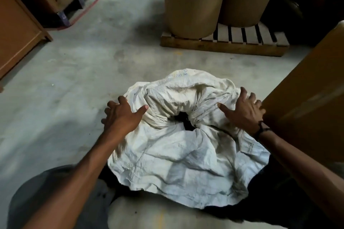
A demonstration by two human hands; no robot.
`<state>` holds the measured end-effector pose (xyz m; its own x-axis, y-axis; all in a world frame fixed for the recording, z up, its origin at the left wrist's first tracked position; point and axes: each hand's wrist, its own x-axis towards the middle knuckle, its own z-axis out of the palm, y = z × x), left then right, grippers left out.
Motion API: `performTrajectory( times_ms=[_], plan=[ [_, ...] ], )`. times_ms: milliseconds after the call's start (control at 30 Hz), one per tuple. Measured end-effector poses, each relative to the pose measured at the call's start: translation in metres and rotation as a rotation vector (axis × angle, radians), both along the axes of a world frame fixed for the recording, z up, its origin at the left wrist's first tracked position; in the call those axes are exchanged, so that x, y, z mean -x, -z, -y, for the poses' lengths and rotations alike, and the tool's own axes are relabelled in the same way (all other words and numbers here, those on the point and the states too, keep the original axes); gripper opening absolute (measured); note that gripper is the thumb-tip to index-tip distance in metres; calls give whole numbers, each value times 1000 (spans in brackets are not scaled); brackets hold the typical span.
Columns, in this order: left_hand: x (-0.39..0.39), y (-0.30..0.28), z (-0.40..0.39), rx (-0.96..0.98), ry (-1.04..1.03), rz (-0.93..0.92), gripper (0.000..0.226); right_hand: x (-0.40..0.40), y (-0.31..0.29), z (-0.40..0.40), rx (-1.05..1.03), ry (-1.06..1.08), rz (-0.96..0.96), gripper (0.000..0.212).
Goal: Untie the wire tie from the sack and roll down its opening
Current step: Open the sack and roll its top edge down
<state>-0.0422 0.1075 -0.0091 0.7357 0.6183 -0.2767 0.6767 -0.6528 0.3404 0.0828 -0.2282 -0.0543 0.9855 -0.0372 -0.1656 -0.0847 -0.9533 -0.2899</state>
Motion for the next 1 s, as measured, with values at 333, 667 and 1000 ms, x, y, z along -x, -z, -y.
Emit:
performTrajectory(
  times_ms=[333,667,1000],
  plan=[
    [-13,25,21,400,-217,227,62,9,24,-23,-507,-31,23,81],
    [-50,32,-10,875,-380,421,23,-34,-11,-14,-1073,215,-176,32],
    [-38,41,-50,875,-595,343,34,-52,20,24,-886,362,-198,44]
  ],
)
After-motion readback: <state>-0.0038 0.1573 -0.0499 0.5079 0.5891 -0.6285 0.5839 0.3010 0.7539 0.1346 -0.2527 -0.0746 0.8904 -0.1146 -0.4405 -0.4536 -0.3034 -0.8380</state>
